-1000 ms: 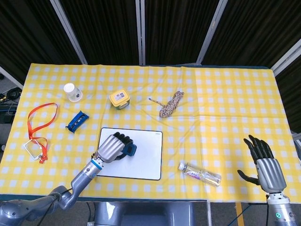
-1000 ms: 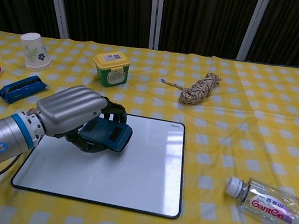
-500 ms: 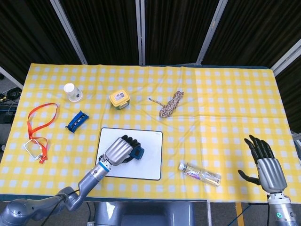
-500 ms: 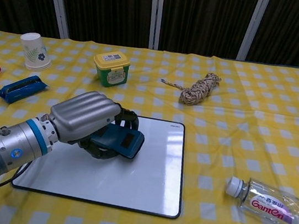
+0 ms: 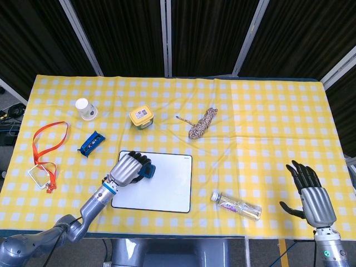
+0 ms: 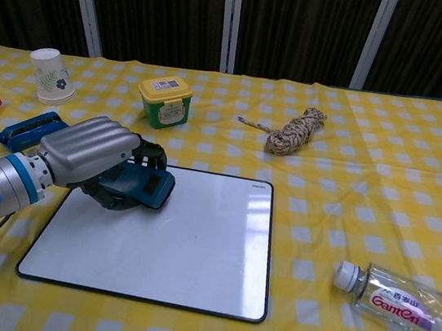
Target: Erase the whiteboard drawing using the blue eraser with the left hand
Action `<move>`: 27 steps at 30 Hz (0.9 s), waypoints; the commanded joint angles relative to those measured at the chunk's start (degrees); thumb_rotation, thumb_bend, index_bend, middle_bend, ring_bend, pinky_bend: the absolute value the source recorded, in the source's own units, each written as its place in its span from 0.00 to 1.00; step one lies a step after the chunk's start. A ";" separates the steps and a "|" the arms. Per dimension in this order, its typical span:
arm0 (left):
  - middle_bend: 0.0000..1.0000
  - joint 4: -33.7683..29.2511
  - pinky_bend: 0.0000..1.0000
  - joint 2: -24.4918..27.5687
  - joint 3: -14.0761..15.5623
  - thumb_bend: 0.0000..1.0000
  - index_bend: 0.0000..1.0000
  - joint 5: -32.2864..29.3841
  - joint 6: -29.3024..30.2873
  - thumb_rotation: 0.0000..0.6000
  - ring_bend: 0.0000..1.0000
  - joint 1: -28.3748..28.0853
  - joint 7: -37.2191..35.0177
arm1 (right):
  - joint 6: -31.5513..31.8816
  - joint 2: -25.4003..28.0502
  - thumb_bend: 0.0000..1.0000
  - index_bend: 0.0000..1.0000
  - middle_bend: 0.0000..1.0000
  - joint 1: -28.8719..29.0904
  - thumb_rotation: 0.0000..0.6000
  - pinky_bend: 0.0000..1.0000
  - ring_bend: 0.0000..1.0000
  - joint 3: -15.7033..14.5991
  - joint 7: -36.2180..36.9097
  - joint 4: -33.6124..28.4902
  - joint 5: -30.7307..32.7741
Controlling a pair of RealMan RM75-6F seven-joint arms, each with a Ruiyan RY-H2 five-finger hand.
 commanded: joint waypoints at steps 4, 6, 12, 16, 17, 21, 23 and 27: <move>0.59 -0.40 0.50 -0.08 0.07 0.63 0.79 0.29 0.55 1.00 0.54 -0.29 -0.43 | 0.09 0.01 0.07 0.01 0.00 -0.02 1.00 0.00 0.00 0.00 -0.02 -0.07 -0.05; 0.59 -0.91 0.50 -0.42 0.15 0.63 0.79 0.49 0.57 1.00 0.54 -0.51 -0.18 | 0.16 0.04 0.07 0.01 0.00 -0.04 1.00 0.00 0.00 0.01 0.01 -0.11 -0.07; 0.59 -3.82 0.50 -2.84 1.04 0.63 0.79 1.49 0.57 1.00 0.54 -0.83 1.50 | 0.37 0.35 0.07 0.01 0.00 -0.11 1.00 0.00 0.00 0.18 0.54 -0.17 0.11; 0.59 -5.94 0.50 -3.87 1.83 0.63 0.79 2.71 1.25 1.00 0.54 -0.97 2.93 | 0.45 0.39 0.07 0.01 0.00 -0.10 1.00 0.00 0.00 0.07 0.64 -0.20 -0.16; 0.59 -6.32 0.50 -3.97 1.87 0.63 0.79 2.74 1.27 1.00 0.54 -0.93 3.27 | 0.49 0.41 0.07 0.01 0.00 -0.11 1.00 0.00 0.00 0.05 0.65 -0.21 -0.22; 0.59 -6.77 0.50 -3.77 1.89 0.63 0.79 2.44 0.86 1.00 0.54 -0.74 4.00 | 0.61 0.47 0.07 0.01 0.00 -0.17 1.00 0.00 0.00 0.04 0.67 -0.33 -0.26; 0.59 -6.59 0.50 -3.52 1.91 0.63 0.79 2.30 0.82 1.00 0.54 -0.60 4.12 | 0.71 0.50 0.07 0.01 0.00 -0.20 1.00 0.00 0.00 0.05 0.66 -0.36 -0.30; 0.59 -5.72 0.50 -2.47 1.82 0.63 0.79 1.65 0.92 1.00 0.54 0.03 3.42 | 0.73 0.46 0.07 0.01 0.00 -0.20 1.00 0.00 0.00 -0.03 0.51 -0.38 -0.43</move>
